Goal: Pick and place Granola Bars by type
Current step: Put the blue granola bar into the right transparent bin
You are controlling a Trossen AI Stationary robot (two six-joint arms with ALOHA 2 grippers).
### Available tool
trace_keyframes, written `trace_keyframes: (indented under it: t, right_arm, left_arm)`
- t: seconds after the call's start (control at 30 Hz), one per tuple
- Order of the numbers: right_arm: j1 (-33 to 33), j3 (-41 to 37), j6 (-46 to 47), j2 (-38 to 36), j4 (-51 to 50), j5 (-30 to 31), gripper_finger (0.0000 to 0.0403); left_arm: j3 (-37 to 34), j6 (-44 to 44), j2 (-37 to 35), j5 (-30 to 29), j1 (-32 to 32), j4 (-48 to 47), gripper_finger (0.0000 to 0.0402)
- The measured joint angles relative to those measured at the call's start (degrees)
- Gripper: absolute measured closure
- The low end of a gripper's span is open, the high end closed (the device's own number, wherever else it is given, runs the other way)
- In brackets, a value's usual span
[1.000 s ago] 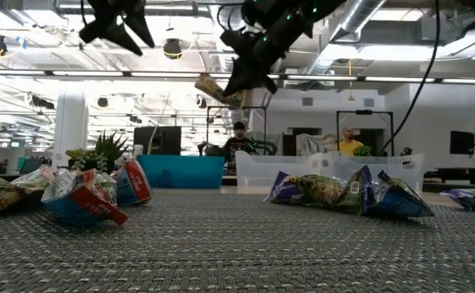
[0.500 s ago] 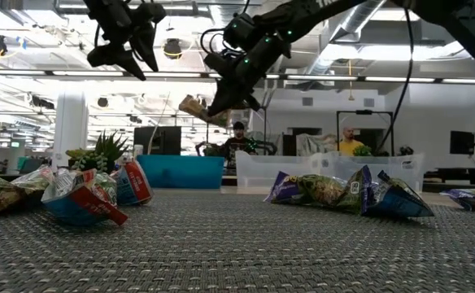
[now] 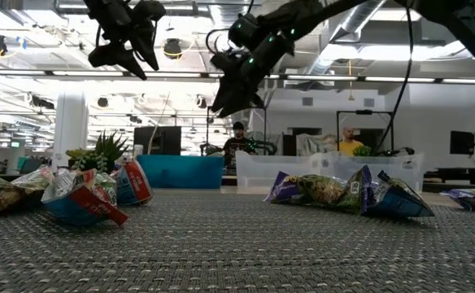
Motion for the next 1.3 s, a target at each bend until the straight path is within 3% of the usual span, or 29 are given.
trace_keyframes:
  t: [0.2,0.37,0.5,0.7,0.87,1.03,1.3]
  right_arm:
    - [5.49,-0.5,-1.62,-5.91,-10.96,0.39,0.0239]
    - [12.23,-8.78,3.53,-13.35,-13.9,3.31,0.0244]
    - [18.02,-21.1,14.26,-21.18,-13.77,7.01,0.025]
    - [26.69,-38.46,40.46,-33.26,-12.52,12.25,0.0258]
    - [33.86,-45.84,51.53,-38.2,-15.77,12.14,0.0263]
    - [39.73,-46.14,50.67,-38.17,-25.17,12.11,0.0268]
    - [45.95,-46.57,34.87,-38.11,-26.84,11.91,0.027]
  left_arm:
    - [0.0,7.42,0.0,4.47,-5.39,0.72,0.0233]
    - [0.0,11.35,0.0,7.64,-14.16,5.59,0.0233]
    - [0.0,13.79,0.0,7.53,-23.2,14.62,0.0233]
    - [-0.46,17.39,0.13,-2.13,-33.68,19.43,0.0233]
    - [-7.22,15.98,0.0,-0.63,-38.09,28.41,0.0233]
    - [-15.18,9.92,0.11,-0.17,-40.68,36.47,0.0233]
    - [-20.7,1.48,0.11,-3.15,-43.57,43.71,0.0233]
